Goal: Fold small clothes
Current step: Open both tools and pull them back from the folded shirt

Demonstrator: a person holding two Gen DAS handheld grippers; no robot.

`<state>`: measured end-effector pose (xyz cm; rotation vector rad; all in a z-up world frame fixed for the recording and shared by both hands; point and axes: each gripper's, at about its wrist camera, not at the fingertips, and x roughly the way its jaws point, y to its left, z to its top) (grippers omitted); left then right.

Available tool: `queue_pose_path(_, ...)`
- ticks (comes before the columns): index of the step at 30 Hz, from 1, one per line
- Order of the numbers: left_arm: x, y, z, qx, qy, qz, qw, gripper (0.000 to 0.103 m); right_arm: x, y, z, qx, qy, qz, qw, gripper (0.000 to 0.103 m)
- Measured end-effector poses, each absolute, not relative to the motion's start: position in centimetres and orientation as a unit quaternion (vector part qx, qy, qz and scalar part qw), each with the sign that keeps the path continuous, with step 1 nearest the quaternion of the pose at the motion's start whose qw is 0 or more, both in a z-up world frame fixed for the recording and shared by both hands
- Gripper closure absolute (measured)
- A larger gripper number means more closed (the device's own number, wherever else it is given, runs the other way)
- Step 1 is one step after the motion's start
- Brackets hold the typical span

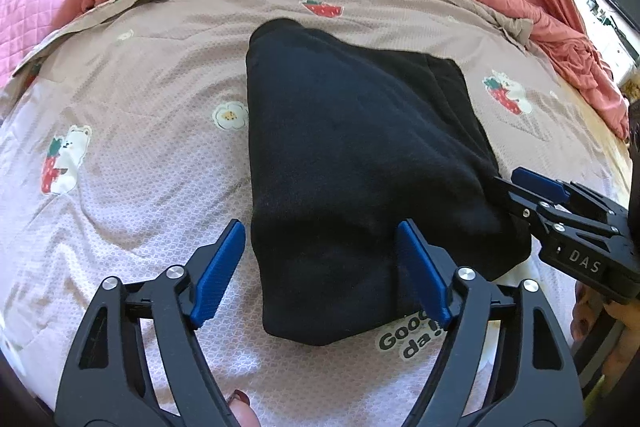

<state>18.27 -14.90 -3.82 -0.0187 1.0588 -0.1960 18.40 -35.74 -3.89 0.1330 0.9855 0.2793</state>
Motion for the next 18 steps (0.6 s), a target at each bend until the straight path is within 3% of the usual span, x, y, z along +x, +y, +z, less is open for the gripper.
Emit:
queue_pose_path(3, 18.4, -14.9, -3.3, -0.011, 0.501, -0.093, 0.860, 0.025, 18.3, -36.0, -3.4, 0.063, 0.462, 0.126, 0.875, 0.042)
queue_pose_path(4, 18.4, -14.9, -3.1, -0.010, 0.500, -0.093, 0.861, 0.025, 18.2, -36.2, -3.3, 0.062, 0.460, 0.120, 0.877, 0.031)
queue_pose_path(5, 18.5, -14.8, -2.9, -0.010, 0.498, -0.091, 0.862, 0.023, 18.1, -36.4, -3.1, 0.063, 0.457, 0.115, 0.880, 0.026)
queue_pose_path(7, 18.5, -14.6, -2.6, -0.013, 0.496, -0.089, 0.864, 0.019, 17.9, -36.8, -2.8, 0.066, 0.449, 0.112, 0.884, 0.024)
queue_pose_path(8, 18.6, -14.6, -2.5, -0.013, 0.496, -0.088, 0.864, 0.017, 17.9, -37.0, -2.7, 0.068, 0.446, 0.109, 0.886, 0.018)
queue_pose_path(12, 18.7, -14.3, -2.1, -0.015, 0.494, -0.082, 0.866, 0.010, 17.8, -37.5, -2.1, 0.072, 0.430, 0.096, 0.895, 0.012)
queue_pose_path(18, 18.2, -13.4, -1.0, -0.027, 0.480, -0.065, 0.874, 0.010, 16.5, -37.9, 0.0, 0.067, 0.376, 0.077, 0.921, 0.005)
